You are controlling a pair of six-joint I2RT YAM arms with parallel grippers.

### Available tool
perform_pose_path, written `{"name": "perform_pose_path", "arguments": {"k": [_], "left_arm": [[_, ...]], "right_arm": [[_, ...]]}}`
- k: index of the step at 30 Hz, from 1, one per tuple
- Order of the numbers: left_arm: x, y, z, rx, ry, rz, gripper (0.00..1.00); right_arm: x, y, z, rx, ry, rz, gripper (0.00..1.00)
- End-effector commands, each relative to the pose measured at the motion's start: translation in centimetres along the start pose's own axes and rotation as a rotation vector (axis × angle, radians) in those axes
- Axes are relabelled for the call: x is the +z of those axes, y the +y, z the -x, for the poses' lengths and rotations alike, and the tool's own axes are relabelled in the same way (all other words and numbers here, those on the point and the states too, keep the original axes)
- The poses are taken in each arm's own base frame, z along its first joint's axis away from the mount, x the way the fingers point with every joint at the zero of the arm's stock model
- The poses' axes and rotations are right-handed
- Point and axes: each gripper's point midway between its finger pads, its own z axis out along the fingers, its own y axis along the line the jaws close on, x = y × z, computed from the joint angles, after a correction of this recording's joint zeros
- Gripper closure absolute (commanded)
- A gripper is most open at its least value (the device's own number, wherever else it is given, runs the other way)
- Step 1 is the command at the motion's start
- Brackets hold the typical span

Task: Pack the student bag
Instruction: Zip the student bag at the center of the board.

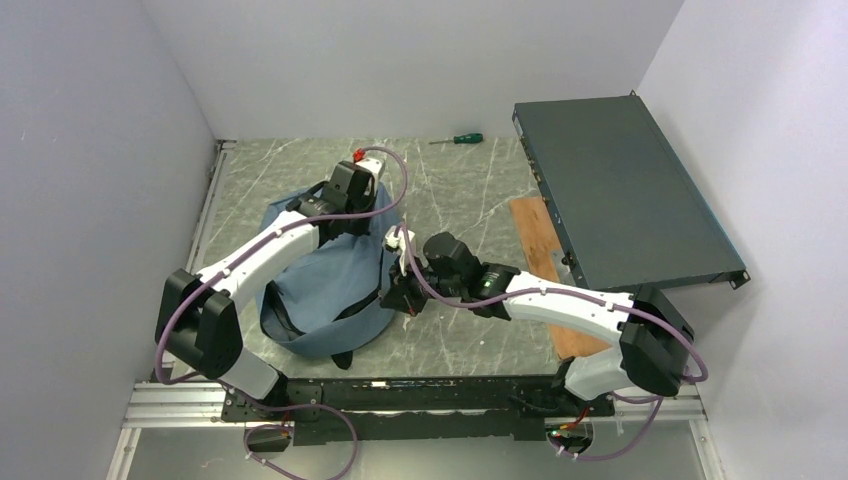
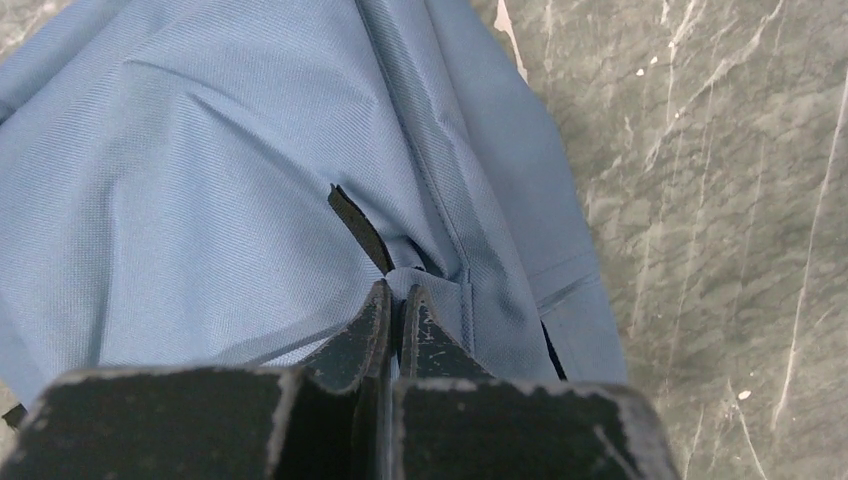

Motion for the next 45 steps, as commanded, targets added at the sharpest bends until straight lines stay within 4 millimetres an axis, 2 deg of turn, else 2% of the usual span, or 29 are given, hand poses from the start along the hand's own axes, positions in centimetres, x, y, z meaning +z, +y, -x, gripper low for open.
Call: {"name": "perform_pose_path", "arguments": {"k": [1, 2, 5, 7, 8, 10, 13, 15, 18, 21, 22, 25, 31, 34, 37, 40, 43, 45], "left_arm": [[-1.3, 2.3, 6.3, -0.021, -0.191, 0.051, 1.00], [-1.6, 1.9, 5.8, -0.026, -0.142, 0.014, 0.93], [-4.6, 1.7, 4.8, -0.073, -0.119, -0.051, 0.48], [-7.4, 1.9, 4.2, -0.114, -0.178, -0.072, 0.23], [-8.8, 2.0, 3.6, -0.134, -0.197, -0.088, 0.17], [-11.5, 1.7, 2.4, -0.181, -0.218, -0.134, 0.12], [-14.8, 0.2, 0.1, -0.271, -0.223, -0.251, 0.13], [-16.3, -1.0, -1.8, -0.335, -0.230, -0.339, 0.16], [-17.5, -2.1, -4.7, -0.439, -0.224, -0.428, 0.20], [-18.3, -3.1, -7.4, -0.546, -0.141, -0.480, 0.24], [-18.5, -3.6, -8.2, -0.576, -0.103, -0.502, 0.25], [-19.1, -4.9, -10.0, -0.670, -0.015, -0.544, 0.23], [-20.4, -7.4, -11.1, -0.812, 0.051, -0.624, 0.26], [-20.5, -8.1, -10.8, -0.750, 0.053, -0.578, 0.28], [-19.8, -8.6, -11.0, -0.615, 0.076, -0.485, 0.36], [-19.1, -9.7, -12.2, -0.526, 0.114, -0.394, 0.41], [-19.2, -11.2, -12.3, -0.527, 0.085, -0.401, 0.42], [-18.9, -11.8, -13.2, -0.550, 0.112, -0.391, 0.42]], "right_arm": [[-1.7, 6.1, 0.1, 0.098, 0.020, 0.262, 1.00], [-1.8, 5.2, 0.4, 0.129, 0.011, 0.237, 1.00], [-2.4, 3.6, 2.3, 0.234, -0.037, 0.183, 1.00], [-2.5, 3.9, 3.0, 0.294, -0.041, 0.185, 1.00], [-2.5, 4.4, 3.3, 0.323, -0.041, 0.207, 1.00], [-2.2, 5.2, 3.2, 0.381, -0.039, 0.243, 1.00], [-1.6, 4.4, 2.3, 0.484, -0.004, 0.187, 1.00], [-1.3, 3.8, 2.1, 0.538, 0.015, 0.135, 1.00], [-0.9, 4.4, 2.0, 0.598, 0.052, 0.164, 1.00], [-0.6, 4.8, 1.6, 0.637, 0.077, 0.187, 0.84], [-0.6, 4.7, 1.3, 0.639, 0.077, 0.179, 0.76], [-0.9, 4.1, 1.0, 0.628, 0.081, 0.139, 0.63], [-2.4, 1.2, 0.8, 0.560, 0.089, -0.083, 0.44], [-3.5, -0.5, 1.4, 0.551, 0.062, -0.162, 0.35], [-4.1, -2.9, 1.8, 0.652, 0.015, -0.243, 0.26], [-3.9, -5.2, 2.6, 0.812, -0.028, -0.289, 0.29], [-2.8, -6.0, 4.1, 0.823, -0.058, -0.299, 0.29], [-1.9, -6.4, 4.4, 0.841, -0.053, -0.305, 0.28]]}}
